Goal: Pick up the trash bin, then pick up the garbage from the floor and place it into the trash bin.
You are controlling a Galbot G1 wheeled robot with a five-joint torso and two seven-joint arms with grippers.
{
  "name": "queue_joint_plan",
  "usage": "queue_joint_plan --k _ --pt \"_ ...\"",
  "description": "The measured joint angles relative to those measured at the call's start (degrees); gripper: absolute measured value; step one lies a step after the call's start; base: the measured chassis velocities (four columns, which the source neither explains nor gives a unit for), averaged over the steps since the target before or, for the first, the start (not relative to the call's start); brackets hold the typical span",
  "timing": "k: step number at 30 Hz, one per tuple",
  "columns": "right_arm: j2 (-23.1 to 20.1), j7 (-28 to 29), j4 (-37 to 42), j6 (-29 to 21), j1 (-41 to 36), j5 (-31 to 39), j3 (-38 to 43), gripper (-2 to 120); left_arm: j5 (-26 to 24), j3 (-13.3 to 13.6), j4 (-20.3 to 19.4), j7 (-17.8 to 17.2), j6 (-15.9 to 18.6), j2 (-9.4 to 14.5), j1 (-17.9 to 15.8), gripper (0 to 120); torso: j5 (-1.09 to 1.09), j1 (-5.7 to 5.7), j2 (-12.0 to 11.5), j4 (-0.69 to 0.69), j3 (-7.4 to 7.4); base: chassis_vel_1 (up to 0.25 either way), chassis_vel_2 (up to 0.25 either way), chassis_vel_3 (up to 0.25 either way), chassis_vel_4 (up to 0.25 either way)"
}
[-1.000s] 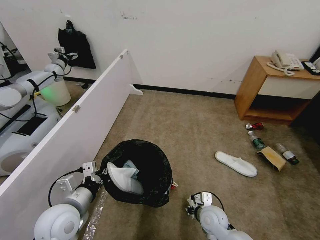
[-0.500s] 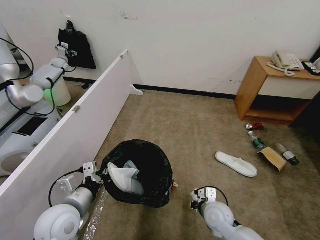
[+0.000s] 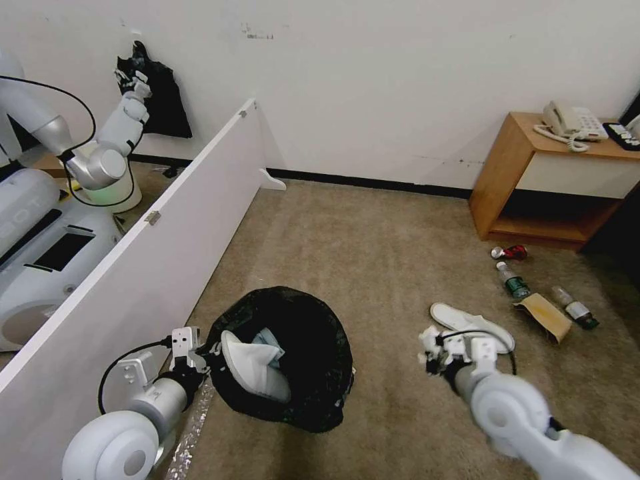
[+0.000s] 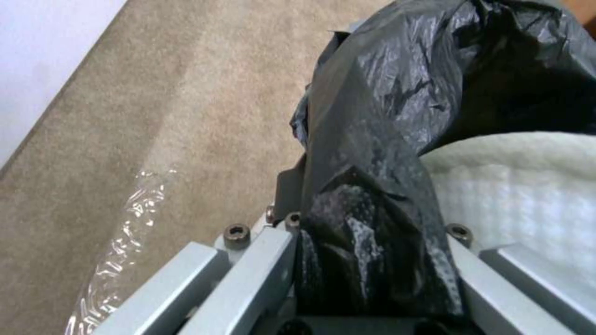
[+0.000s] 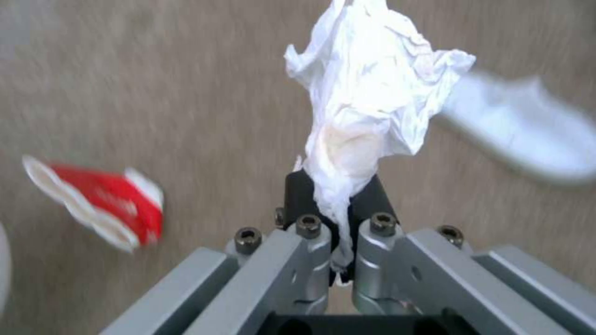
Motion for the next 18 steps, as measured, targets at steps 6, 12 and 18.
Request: queue_joint_plan --k 6,12,18 --pt "-2.24 -3.02 3.33 0.93 0.20 0.36 4.91 0 -0.99 0.01 -1.17 -0.59 1.32 2.44 1.52 4 0.00 0.00 0.00 0.00 0.00 0.000 0.000 0.000 0.000" --pt "-3.61 -7.01 5.94 2.36 0.31 -0.11 8.11 0 -0.91 0.01 -1.77 -0.62 1.75 3.20 3.06 4 0.00 0.00 0.00 0.00 0.00 0.000 0.000 0.000 0.000" --pt "-5.52 -14.62 8.59 5.35 0.95 -1.44 9.96 0 -0.30 0.17 -2.54 -0.52 1.89 4.34 5.22 4 -0.01 0.00 0.00 0.00 0.00 0.000 0.000 0.000 0.000"
